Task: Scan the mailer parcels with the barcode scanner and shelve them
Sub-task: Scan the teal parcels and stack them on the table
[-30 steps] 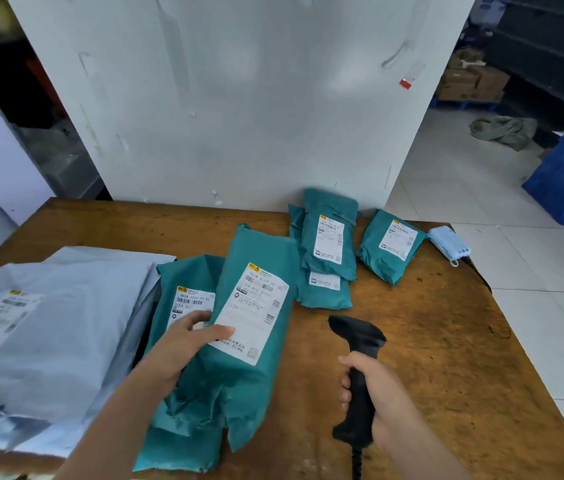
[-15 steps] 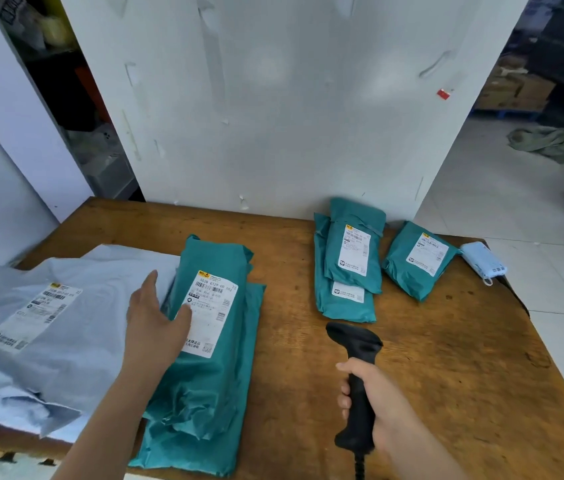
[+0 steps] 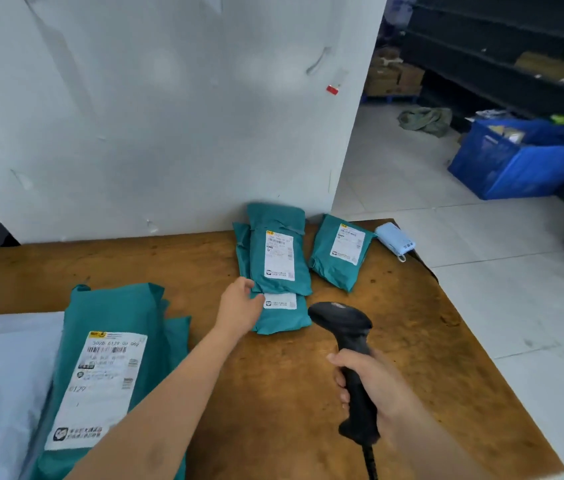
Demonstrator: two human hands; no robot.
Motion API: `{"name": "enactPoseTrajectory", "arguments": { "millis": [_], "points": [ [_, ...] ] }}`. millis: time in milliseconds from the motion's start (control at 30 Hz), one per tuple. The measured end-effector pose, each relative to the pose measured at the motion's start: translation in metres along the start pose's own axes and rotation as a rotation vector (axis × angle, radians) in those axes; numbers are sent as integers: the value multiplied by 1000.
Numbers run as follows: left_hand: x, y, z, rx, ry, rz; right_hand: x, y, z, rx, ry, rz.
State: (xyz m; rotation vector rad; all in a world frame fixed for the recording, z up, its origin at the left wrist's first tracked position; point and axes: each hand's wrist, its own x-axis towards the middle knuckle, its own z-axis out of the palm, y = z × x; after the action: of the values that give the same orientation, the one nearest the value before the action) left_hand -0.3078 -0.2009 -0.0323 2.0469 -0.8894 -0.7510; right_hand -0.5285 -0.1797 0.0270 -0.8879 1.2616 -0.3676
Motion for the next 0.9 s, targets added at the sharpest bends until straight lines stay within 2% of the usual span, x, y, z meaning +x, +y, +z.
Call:
{"name": "enactPoseTrajectory", "arguments": {
  "millis": [333,467,533,600,733,800,900],
  "points": [
    [84,6,51,-335,113,-426,37,-36,-64,92,-7,83],
    [109,-2,62,-274,181,-562,56,-42,-90,87,-21,120],
    [113,-2,66,-168,214,-537,64,-42,-101,86,-31,136],
    [107,2,69,-53,260,-441,71,-42,-109,82,-45,157],
    [76,16,79,13,365,-237,78,-44,-117,51,-87,174],
    [51,24,84,-110,317,-193,79,-45,-117,35,-106,187],
    [0,12,90,-456,223,-310,80,-42,-114,15,-151,208]
  ]
}}
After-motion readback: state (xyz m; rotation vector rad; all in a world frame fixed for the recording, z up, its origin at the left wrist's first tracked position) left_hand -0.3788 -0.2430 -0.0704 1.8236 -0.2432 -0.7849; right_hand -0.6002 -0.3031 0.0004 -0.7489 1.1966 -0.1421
